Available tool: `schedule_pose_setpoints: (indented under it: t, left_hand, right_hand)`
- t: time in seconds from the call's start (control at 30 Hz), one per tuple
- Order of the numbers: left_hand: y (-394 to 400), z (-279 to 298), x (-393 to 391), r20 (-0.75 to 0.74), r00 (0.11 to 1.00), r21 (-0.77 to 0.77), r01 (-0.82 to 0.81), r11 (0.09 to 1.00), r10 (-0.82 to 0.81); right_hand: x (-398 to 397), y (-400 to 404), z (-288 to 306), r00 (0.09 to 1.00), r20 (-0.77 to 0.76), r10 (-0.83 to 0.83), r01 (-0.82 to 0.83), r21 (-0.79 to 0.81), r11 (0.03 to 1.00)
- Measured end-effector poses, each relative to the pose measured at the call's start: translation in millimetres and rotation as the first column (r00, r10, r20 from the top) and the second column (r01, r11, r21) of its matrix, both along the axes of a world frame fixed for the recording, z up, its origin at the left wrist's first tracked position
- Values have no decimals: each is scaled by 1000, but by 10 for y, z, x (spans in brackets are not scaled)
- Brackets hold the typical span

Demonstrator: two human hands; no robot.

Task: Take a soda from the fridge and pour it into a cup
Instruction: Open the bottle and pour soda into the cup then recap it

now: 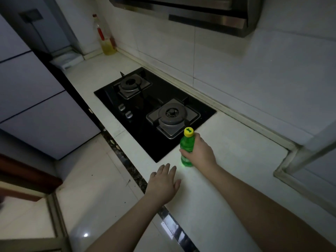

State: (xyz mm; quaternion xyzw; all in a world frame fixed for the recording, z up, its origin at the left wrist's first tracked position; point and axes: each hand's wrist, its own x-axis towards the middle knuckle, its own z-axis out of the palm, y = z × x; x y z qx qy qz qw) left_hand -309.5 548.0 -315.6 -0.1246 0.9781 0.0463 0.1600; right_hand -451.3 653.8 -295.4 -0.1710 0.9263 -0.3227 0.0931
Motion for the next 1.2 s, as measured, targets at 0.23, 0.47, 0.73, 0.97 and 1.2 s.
schedule_pose_setpoints:
  t: [0.23,0.47,0.73,0.97,1.2]
  left_hand:
    - [43,64,57,-19,1000,40,-14,999,15]
    - [58,116,177,-28,989,322,-130,938,147]
    - [112,190,506,-95,946,732,-145,666,310]
    - [212,421,957,-240,910,871,48,490,338]
    - [452,711,1289,-348,913,843,205,497,214]
  right_hand:
    - [172,138,44,997,-74,34,-32,23,999]
    - [537,290,281,991,-125,55,-48,58,997]
    - [1278,465,698,984,-178,28,-12,93,996]
    - [2044,561,1040,978,-209,-2,17,70,997]
    - [2587,726,1226,979,-185,-82,82,-4,997]
